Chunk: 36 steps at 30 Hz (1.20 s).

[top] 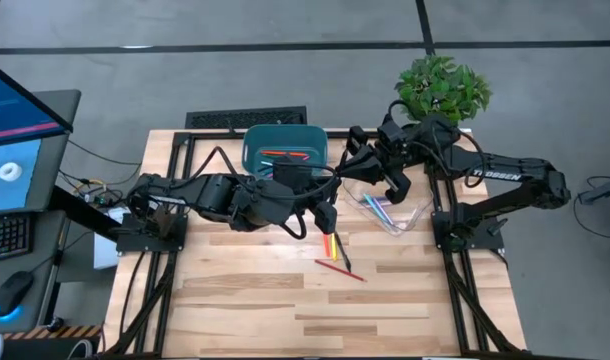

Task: Sort pens & pencils
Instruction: Put the black pen into the transparent bin

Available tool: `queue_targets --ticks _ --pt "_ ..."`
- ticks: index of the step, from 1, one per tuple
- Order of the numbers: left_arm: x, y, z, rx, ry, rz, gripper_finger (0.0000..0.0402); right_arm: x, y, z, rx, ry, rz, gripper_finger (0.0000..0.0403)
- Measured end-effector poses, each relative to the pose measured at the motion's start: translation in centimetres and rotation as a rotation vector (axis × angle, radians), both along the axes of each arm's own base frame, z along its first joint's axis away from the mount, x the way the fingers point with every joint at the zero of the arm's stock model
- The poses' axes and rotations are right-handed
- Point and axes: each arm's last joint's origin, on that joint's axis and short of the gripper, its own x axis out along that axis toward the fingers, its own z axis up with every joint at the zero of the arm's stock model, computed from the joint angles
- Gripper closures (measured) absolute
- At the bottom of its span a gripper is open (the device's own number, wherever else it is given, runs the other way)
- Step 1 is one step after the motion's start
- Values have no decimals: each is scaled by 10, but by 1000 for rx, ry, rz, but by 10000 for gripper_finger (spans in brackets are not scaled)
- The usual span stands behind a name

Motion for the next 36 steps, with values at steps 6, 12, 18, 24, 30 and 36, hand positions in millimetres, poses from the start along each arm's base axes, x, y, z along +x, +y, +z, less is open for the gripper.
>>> queue_targets --ticks 6,12,18,24,30,36 --pt "0 0 -1 -4 3 1 366 0 0 0 2 1 -4 378" --pt "0 0 -2 31 46 -43 296 1 -4 -2 11 17 -41 378" --pt "-1 1 -6 47 91 -32 225 -2 -22 -6 20 65 -102 378" --pt "-6 3 -15 11 161 3 209 -6 -46 -16 46 164 -207 378" --pt "-13 5 -26 -56 228 72 210 -29 -64 -39 78 465 -365 378" --pt "-17 7 -40 -91 315 134 227 -70 -71 -94 -111 1075 -667 378"
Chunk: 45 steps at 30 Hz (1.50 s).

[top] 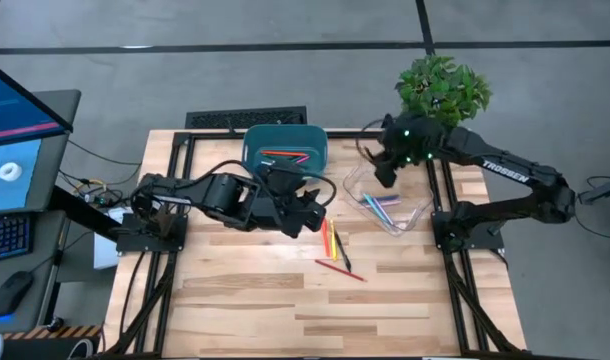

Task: Sort pens & pencils
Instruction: Put the black pen into the transparent bin, then put the orange pen into the transparent bin

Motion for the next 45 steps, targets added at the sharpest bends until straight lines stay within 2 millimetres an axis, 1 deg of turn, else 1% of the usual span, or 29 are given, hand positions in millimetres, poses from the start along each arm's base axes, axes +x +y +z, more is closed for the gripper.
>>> queue_targets --ticks 2,4,6,8,10,13,17,21,24,27,30,32,33,36,39,42,45 --pt "1 0 -4 11 32 1 232 -8 -2 -19 9 125 -33 378" --pt "5 0 -7 1 37 -5 237 -15 -4 -40 36 210 -53 378" --pt "8 0 -11 -11 54 -14 240 -21 -4 -60 76 265 -71 378" --pt "15 -3 -19 -27 71 -30 243 -24 -3 -76 101 287 -91 375" --pt "20 -4 -26 -31 103 -37 243 -27 -2 -89 125 308 -109 362" --pt "28 -7 -35 -52 106 -28 244 -28 -2 -98 118 328 -128 339" --pt "46 -12 -59 -70 140 7 244 -28 -2 -99 99 338 -132 305" --pt "64 -15 -87 -96 186 39 244 -29 -2 -99 101 341 -131 252" --pt "80 -17 -118 -144 251 61 237 -29 -2 -99 108 337 -134 201" --pt "91 -13 -150 -244 308 158 223 -30 0 -95 144 321 -136 162" --pt "102 -5 -185 -319 408 233 207 -33 3 -84 144 282 -129 150" --pt "110 2 -202 -371 439 240 197 -37 6 -77 132 260 -129 151" --pt "114 7 -206 -389 445 232 193 -38 7 -73 122 243 -130 153" --pt "125 19 -209 -419 396 203 180 -46 11 -64 104 209 -136 161" --pt "128 29 -210 -424 384 212 173 -54 15 -55 78 161 -142 169" --pt "123 34 -204 -421 406 226 172 -59 18 -50 62 133 -142 177" --pt "116 33 -192 -450 419 211 173 -61 19 -49 57 124 -142 182"
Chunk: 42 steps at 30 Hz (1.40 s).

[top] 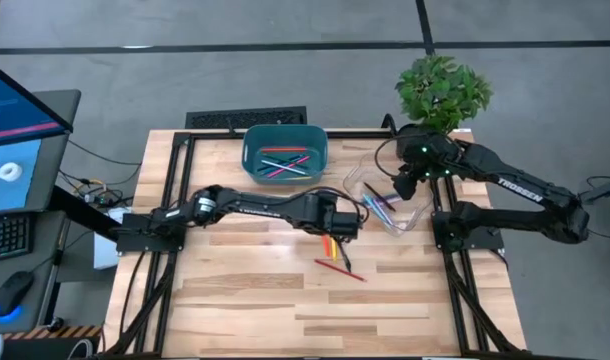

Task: Sort pens & pencils
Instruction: Put the orange pen into the transparent bin

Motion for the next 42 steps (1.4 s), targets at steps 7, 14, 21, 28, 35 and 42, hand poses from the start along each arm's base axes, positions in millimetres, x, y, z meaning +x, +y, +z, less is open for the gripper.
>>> queue_targets --ticks 7,14,21,28,35,42 --pt "-37 -24 63 -38 -80 -63 172 2 -1 -2 5 15 7 186" --pt "-89 -42 123 1 -150 -84 173 4 -3 -1 -12 0 15 187" --pt "-131 -56 150 -92 -163 -104 173 4 -2 -1 -11 4 17 188" --pt "-172 -55 144 -157 -80 -100 174 3 -2 -2 -7 8 16 188" --pt "-222 -39 122 -121 -298 26 182 4 -2 -1 -9 2 15 188" --pt "-207 -40 57 -120 -496 88 195 4 -2 -1 4 -4 -5 188"
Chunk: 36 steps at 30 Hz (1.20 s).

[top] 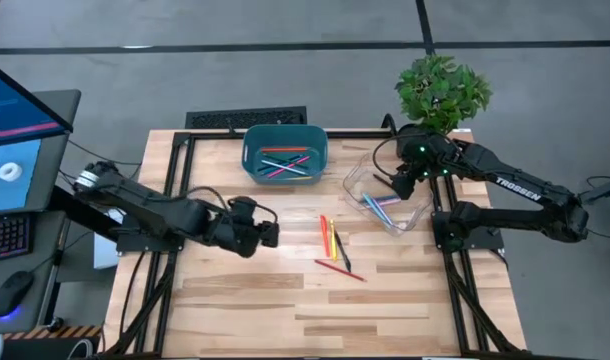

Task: Sort pens & pencils
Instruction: Put the orange pen into the transparent bin

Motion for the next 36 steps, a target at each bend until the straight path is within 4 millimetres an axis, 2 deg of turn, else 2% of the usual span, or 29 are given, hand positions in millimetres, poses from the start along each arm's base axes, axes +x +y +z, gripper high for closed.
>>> queue_targets --ticks 4,9,14,17,21,28,32,36 --pt "24 6 -39 -23 -11 49 195 0 0 0 0 0 0 189" --pt "64 20 -72 -37 -60 110 196 0 0 0 -3 -4 0 189" --pt "112 37 -96 -45 -77 68 196 0 0 0 -2 -4 -1 189" --pt "140 47 -110 -60 -28 33 196 0 0 0 -1 -3 -1 189" --pt "165 58 -122 -81 59 73 196 0 0 0 0 -1 -1 189" --pt "193 72 -148 -64 285 116 196 0 0 0 -2 1 3 189" --pt "208 72 -160 -79 311 77 196 0 0 0 -5 2 6 189" --pt "213 72 -165 -96 348 109 202 0 0 0 -6 2 8 189"
